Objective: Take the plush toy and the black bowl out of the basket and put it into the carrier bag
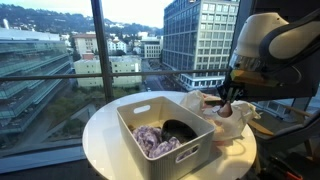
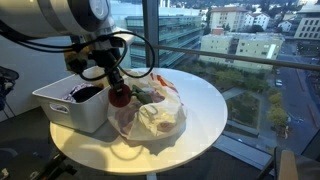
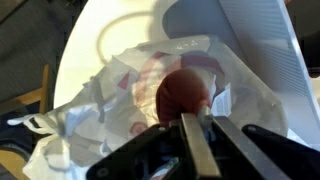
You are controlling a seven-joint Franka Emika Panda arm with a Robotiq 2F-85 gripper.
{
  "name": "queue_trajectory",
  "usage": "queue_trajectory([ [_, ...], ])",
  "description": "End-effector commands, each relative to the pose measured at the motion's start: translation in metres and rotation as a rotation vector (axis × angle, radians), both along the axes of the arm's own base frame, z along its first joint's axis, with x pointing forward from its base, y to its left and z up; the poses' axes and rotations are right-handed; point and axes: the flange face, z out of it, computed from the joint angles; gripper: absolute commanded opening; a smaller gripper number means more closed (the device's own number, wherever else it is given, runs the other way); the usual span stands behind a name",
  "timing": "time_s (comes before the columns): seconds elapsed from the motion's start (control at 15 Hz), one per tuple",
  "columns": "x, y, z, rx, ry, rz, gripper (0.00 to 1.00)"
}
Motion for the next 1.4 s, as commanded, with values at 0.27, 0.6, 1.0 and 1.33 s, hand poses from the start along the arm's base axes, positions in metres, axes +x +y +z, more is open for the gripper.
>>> queue_trajectory([
  [0.27,0.047,-0.002,-0.074,-0.006,-0.021,0.148,0.09],
  [0.6,0.059,0.005,-0.093,-0.077,-0.012,0.229,0.39],
  [1.0,0.028,0.024,-0.048,-0.273,-0.032,0.295,0.83],
  [1.33,0.008,0.084,-0.011,-0.306,-0.104,0.439,1.0],
])
